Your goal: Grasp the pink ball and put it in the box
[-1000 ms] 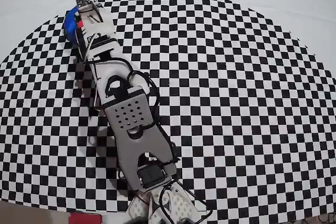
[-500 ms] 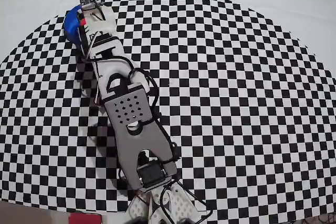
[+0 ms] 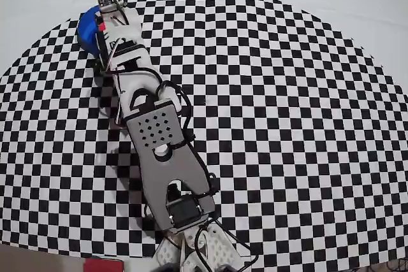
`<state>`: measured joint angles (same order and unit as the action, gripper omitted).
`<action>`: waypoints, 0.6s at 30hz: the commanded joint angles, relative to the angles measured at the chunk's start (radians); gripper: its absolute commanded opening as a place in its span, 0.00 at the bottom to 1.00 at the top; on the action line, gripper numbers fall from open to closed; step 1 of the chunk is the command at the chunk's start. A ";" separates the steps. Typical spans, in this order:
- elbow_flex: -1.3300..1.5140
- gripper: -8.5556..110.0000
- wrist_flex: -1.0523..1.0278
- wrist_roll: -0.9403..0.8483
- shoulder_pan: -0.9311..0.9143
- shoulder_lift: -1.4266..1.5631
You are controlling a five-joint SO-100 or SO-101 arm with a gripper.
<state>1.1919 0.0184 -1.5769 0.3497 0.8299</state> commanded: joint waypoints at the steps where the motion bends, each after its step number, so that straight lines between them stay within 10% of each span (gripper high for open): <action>1: -0.052 0.07 -0.002 -0.008 0.000 0.011; 18: -0.057 0.07 -0.002 -0.008 0.012 -0.003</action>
<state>1.1842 0.0184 -1.5769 0.3528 0.8130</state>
